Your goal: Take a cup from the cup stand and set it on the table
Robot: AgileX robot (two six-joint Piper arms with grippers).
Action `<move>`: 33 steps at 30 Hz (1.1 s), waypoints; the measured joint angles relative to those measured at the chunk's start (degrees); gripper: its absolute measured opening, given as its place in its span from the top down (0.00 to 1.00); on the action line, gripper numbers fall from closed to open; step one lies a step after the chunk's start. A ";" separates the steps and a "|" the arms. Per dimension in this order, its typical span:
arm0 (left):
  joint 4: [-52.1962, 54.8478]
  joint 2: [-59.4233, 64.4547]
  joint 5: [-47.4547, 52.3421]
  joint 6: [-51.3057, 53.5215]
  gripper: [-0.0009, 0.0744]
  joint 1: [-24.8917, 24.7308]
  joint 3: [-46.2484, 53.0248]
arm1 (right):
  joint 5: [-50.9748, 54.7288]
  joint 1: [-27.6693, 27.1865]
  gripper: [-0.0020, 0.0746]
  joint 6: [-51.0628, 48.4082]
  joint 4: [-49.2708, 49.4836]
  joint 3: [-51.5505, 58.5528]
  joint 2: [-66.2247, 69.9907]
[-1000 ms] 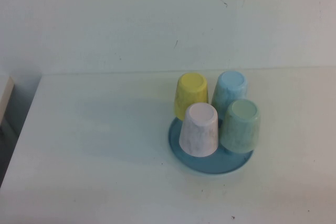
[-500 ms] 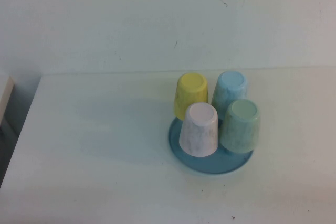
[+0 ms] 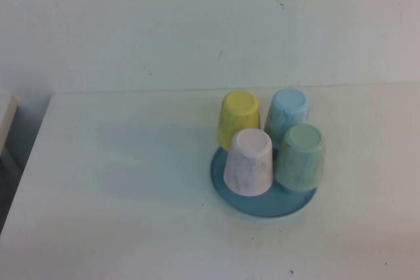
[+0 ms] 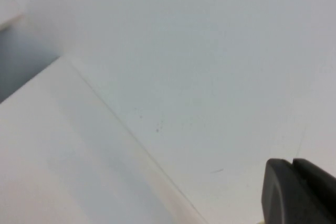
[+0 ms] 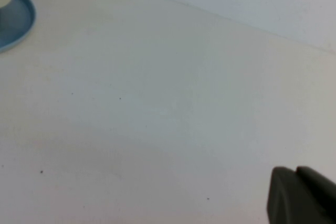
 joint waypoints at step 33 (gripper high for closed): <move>13.85 49.93 44.70 39.24 0.99 -0.09 -44.87 | 0.00 0.00 0.98 0.00 0.00 0.00 0.00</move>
